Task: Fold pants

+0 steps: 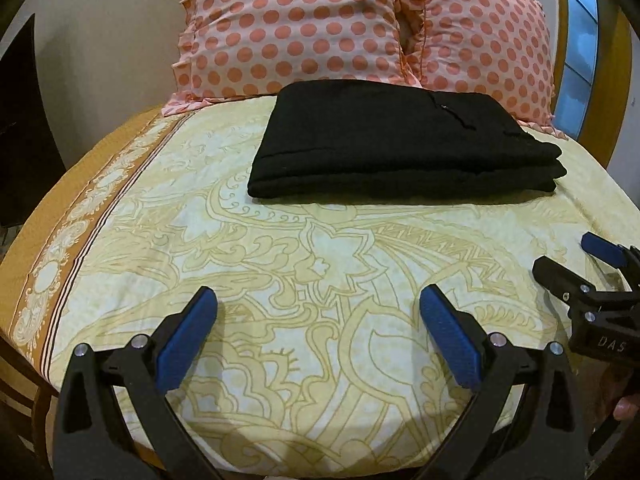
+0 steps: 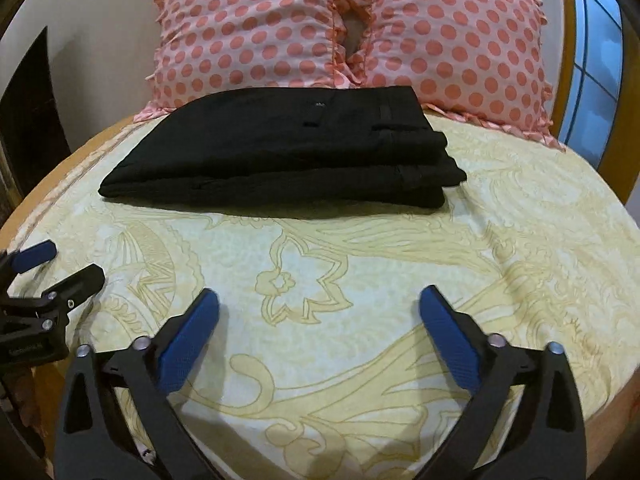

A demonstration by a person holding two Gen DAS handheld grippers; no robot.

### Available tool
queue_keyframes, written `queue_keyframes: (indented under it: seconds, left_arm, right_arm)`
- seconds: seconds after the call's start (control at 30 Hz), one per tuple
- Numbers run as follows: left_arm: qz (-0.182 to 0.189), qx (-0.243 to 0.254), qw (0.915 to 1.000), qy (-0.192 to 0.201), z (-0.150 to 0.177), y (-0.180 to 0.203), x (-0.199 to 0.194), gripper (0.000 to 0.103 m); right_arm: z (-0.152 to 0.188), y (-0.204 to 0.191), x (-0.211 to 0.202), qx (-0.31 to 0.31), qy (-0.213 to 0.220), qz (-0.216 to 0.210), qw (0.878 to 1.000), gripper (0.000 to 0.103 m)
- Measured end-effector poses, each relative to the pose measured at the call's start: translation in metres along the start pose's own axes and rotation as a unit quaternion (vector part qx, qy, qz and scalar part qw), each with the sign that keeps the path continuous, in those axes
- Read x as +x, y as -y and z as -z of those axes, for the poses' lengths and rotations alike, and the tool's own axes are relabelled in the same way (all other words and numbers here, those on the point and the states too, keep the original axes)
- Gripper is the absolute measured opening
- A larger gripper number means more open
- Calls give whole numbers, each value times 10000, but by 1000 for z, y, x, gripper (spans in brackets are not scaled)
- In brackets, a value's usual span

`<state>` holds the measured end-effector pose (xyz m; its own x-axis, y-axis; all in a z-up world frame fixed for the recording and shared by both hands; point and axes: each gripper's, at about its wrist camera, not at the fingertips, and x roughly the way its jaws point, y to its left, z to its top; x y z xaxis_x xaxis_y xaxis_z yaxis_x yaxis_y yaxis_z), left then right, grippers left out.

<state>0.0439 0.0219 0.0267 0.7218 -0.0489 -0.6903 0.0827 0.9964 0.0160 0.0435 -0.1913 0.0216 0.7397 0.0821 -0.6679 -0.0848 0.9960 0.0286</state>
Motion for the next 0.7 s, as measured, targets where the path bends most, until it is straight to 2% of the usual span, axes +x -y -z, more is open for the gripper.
queue_keyframes:
  seconds: [0.17,0.7]
  left_arm:
    - [-35,-39,9999,113,3,-1,-2,101]
    - [-35,-39,9999,135,4,-1,-2,101]
  right_arm:
    - [1,1,0,24,31,21,10000,102]
    - [2,3,-1,24,99,17,9999,102]
